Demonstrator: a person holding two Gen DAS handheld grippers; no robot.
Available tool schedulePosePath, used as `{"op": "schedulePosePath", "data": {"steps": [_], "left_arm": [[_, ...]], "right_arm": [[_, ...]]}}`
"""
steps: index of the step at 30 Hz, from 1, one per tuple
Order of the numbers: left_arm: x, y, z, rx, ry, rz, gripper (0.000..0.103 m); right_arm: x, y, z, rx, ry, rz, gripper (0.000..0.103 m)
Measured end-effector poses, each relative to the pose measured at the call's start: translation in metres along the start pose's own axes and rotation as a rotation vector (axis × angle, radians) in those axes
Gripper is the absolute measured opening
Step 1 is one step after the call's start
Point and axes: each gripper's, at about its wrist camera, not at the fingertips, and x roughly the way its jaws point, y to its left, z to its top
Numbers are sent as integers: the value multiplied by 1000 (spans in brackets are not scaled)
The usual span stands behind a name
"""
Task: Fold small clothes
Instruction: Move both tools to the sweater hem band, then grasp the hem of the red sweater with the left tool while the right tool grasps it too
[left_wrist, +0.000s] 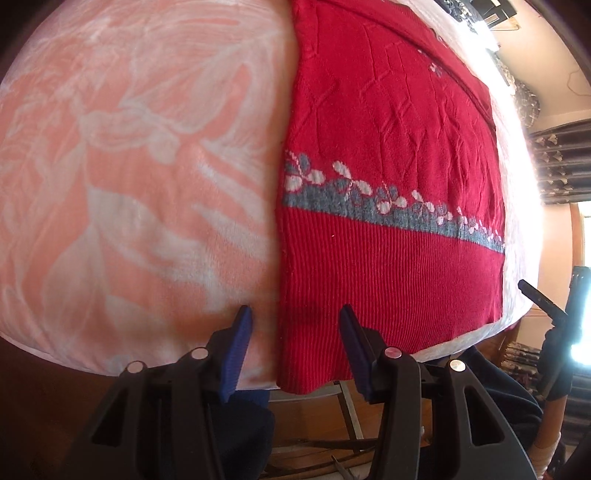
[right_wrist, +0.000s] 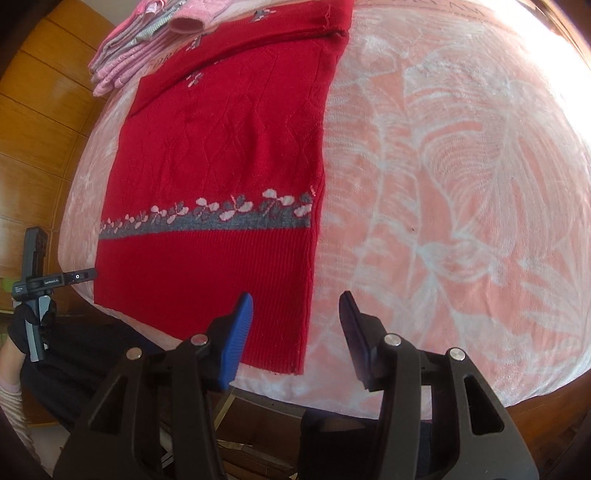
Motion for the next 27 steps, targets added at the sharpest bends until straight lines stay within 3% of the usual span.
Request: {"op": "schedulePosePath", "data": {"steps": [6,19,27], "left_arm": [[4,-8,-5,38,-8,-15,52],[12,-8,-9,21,40,-201,53],[18,-10,-7,36,43,-213,56]], "right_arm": [[19,-15,-7,11,64,-2,49],[33,6,-15,-88,107,61,51],[43,8,-16,-72,101,122,48]]}}
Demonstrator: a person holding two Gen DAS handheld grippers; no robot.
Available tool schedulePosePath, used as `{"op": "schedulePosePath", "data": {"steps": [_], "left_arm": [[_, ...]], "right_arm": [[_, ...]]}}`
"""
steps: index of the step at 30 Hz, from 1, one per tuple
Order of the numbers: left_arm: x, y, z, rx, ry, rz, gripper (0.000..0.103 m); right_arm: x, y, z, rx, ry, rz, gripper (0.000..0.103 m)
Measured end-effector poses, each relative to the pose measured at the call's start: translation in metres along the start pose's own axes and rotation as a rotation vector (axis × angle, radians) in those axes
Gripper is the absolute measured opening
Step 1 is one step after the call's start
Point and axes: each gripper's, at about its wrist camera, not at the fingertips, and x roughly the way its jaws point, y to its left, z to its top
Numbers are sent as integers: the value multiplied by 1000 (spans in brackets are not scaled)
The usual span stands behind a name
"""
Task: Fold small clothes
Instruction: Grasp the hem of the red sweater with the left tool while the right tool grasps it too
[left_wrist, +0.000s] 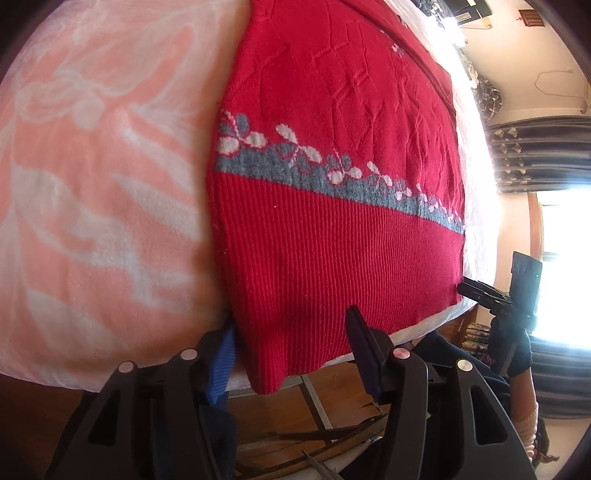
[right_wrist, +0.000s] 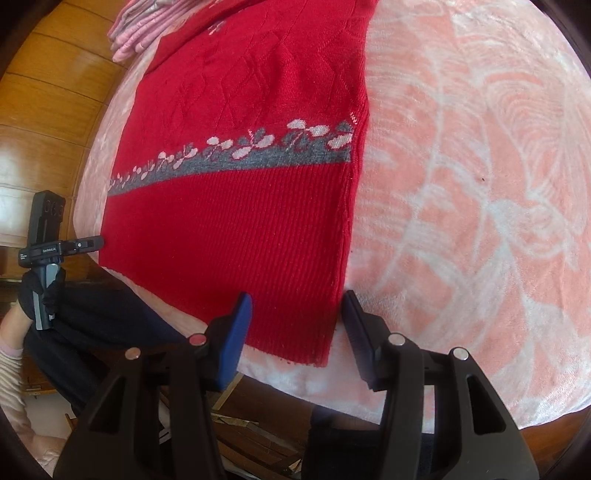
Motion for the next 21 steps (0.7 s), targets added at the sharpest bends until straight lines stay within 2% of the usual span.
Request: {"op": "schedulePosePath", "data": {"steps": [2,4,6,7,9,11,14,17,21], "left_arm": [[0,-2,-1,16,-6,9,56],[0,-4,-2,27,-11,35,52],[0,-3,-2,25,-16,48,42],[-1,-2,-2,18,-20,48,39],[-3,3,-1,1,-27,32,22],[-5,5,0,-21,-34,-8,10],[-11,-3,2,-11,-62,-25,9],[-22,-13,6,-4,-99,-73,8],[-45,-27,19,-7,-188,-139,8]], "right_arm": [[3,4,0,-13,-3,-12,41],[3,5,1,-17,-5,-15,28],[3,2,1,1,-7,18,10],[3,2,0,5,-6,28,9],[1,4,0,-2,-13,20,7],[-4,7,0,-3,-26,35,7],[-18,10,2,2,-65,73,6],[-36,8,6,13,-115,111,6],[-56,8,15,47,-173,139,6]]}}
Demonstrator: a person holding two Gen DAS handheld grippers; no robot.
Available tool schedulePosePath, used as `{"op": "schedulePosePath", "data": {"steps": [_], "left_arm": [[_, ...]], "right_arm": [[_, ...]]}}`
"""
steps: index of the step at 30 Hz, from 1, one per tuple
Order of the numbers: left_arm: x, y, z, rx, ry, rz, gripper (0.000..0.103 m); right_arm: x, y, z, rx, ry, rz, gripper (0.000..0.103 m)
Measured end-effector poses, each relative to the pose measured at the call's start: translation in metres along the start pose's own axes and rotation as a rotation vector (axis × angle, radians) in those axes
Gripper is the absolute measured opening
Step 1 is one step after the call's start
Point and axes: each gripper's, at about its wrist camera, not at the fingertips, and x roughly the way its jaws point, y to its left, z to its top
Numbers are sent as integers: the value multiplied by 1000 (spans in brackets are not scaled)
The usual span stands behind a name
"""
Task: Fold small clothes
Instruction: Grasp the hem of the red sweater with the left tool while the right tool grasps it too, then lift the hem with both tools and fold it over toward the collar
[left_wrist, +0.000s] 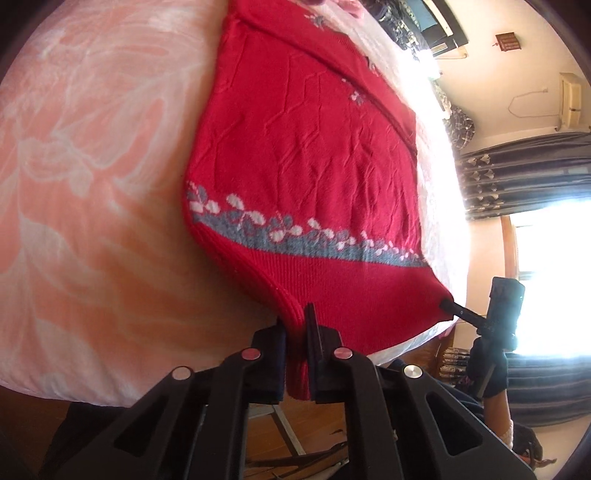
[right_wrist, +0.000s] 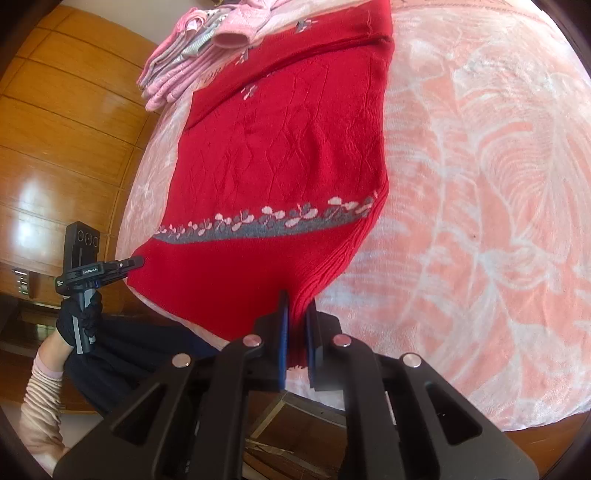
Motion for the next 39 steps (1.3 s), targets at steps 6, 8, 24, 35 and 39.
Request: {"op": "schedulePosePath", "data": {"steps": [6,8,24,35,39], "left_arm": [[-19,-32,36,38,-139,9,8],[-20,-39,50,53,-170,40,8],[15,-28,141,17,-232,202,8],[48,15,190,7,-192,166,9],[52,25,202,36,-155,102,11]], "right_arm": [[-20,9,38,82,-86,7,6],[-26,10,53,111,-120,1,6],[2,2,159,232,-160,-105,6],[55,-42,210,277,-108,-110,6],[78,-61,221,297,-75,-99,7]]}}
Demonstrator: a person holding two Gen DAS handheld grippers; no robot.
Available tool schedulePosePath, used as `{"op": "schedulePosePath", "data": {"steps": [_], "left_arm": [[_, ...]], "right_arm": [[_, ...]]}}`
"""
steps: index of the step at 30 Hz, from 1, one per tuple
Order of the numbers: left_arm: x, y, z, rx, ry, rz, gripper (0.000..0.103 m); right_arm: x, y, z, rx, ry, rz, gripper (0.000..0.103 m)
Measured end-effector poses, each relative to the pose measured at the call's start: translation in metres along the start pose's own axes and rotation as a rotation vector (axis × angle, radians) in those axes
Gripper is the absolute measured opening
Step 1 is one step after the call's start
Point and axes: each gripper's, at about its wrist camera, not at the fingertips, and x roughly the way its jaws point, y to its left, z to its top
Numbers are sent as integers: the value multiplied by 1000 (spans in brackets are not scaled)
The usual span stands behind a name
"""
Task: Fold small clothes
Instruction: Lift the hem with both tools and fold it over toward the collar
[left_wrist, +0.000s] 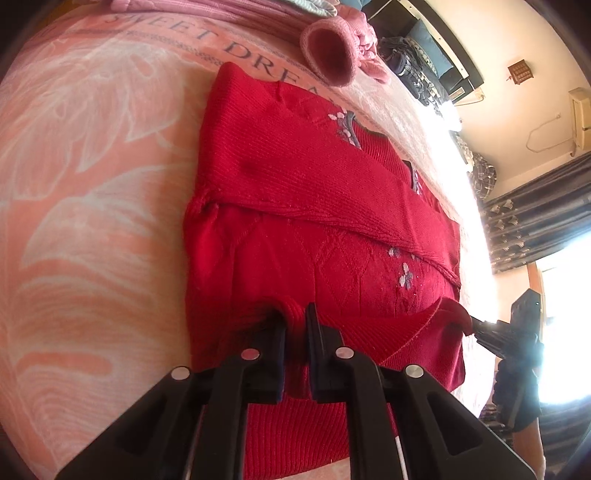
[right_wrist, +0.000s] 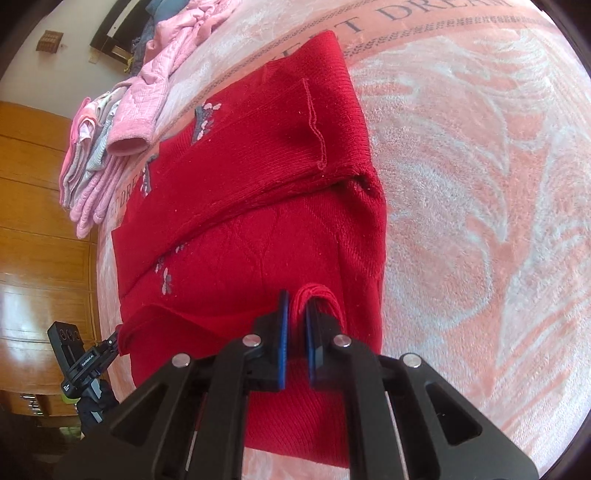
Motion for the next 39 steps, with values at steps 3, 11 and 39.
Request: {"op": "schedulePosePath", "data": {"steps": [3,11,39], "left_arm": [[-2,6,7,35,37,-80,12],[-19,18,8,61,96,-226,14],[9,-35,24,387,12,220,32]], "right_arm": [[6,-10,6,18,16,39,8],[-21,-26,13,66,-52,61,29],[-23,-6,13,-86,-75,5,29]]}}
